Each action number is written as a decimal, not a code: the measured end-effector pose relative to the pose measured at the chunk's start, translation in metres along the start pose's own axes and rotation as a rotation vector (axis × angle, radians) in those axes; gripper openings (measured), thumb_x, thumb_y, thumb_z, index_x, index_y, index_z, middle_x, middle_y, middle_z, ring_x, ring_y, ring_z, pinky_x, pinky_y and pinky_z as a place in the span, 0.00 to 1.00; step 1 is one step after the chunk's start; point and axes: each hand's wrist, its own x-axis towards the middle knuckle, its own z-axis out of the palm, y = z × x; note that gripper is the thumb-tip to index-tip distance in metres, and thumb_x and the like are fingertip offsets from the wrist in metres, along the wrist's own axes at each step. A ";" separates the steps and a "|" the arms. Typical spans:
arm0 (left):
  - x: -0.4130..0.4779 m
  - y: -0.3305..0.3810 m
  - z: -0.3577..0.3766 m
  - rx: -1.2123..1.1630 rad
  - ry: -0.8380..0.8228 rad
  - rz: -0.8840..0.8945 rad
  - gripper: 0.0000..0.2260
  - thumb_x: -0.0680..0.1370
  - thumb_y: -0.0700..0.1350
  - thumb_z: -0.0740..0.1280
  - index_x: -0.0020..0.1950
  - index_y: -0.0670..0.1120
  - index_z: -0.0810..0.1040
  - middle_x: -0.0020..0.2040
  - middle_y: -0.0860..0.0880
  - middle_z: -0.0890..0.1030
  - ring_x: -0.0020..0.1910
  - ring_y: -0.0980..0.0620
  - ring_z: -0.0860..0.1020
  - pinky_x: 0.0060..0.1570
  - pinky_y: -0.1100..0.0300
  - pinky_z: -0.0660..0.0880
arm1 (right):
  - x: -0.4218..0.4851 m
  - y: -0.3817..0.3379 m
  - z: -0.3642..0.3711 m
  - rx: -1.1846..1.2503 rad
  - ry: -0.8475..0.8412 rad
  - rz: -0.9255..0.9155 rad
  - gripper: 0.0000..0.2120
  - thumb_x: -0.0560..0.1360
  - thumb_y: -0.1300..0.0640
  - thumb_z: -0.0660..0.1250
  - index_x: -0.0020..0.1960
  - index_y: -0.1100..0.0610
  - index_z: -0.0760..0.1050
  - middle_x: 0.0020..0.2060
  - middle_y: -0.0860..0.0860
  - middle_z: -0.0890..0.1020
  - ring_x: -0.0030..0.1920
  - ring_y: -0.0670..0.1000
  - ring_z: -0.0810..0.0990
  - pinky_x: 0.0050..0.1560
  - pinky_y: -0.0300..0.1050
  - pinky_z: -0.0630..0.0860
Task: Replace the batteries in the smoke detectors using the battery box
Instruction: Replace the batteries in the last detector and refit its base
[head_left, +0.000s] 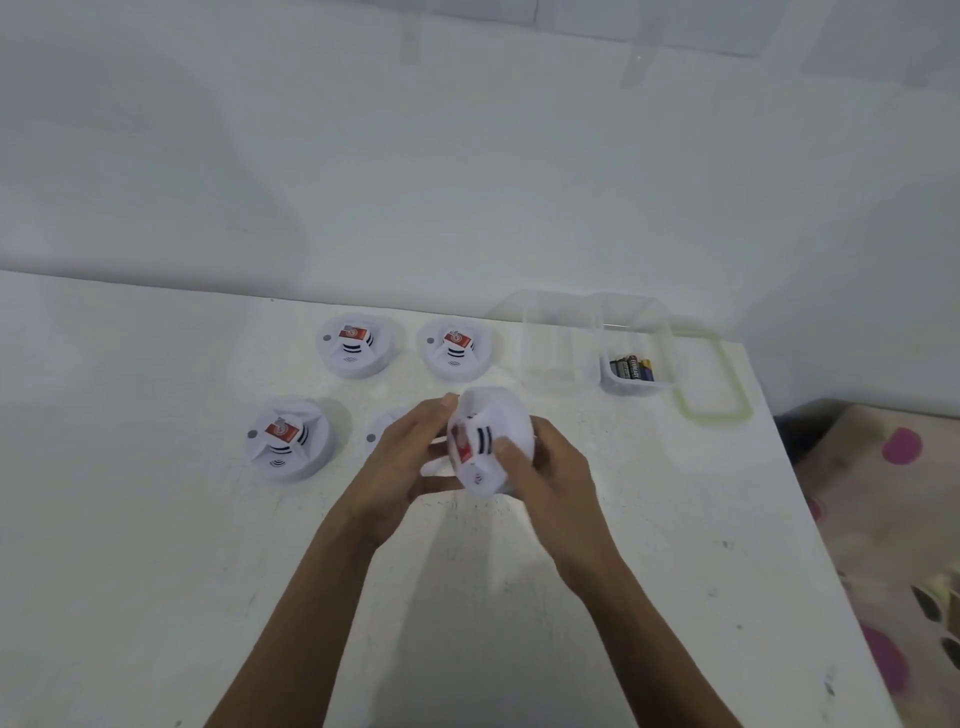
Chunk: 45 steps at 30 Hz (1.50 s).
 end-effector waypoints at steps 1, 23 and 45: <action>-0.001 0.001 -0.004 0.022 -0.035 -0.004 0.20 0.75 0.59 0.64 0.62 0.51 0.77 0.58 0.46 0.81 0.57 0.45 0.80 0.51 0.45 0.80 | 0.001 0.002 -0.003 0.117 -0.004 0.046 0.12 0.78 0.54 0.64 0.62 0.52 0.75 0.54 0.50 0.82 0.51 0.50 0.83 0.47 0.43 0.82; -0.011 0.013 -0.011 0.249 -0.069 0.070 0.15 0.76 0.45 0.67 0.63 0.51 0.77 0.49 0.46 0.84 0.49 0.49 0.83 0.46 0.55 0.81 | 0.004 0.018 -0.026 0.222 -0.007 0.097 0.15 0.78 0.54 0.64 0.65 0.50 0.74 0.54 0.47 0.83 0.53 0.49 0.83 0.46 0.48 0.82; -0.007 0.011 -0.016 0.266 -0.108 0.059 0.15 0.76 0.45 0.67 0.63 0.52 0.77 0.49 0.45 0.83 0.49 0.48 0.83 0.47 0.54 0.81 | 0.005 0.022 -0.024 0.238 -0.018 0.095 0.14 0.78 0.55 0.63 0.64 0.48 0.74 0.51 0.44 0.84 0.52 0.48 0.83 0.43 0.44 0.82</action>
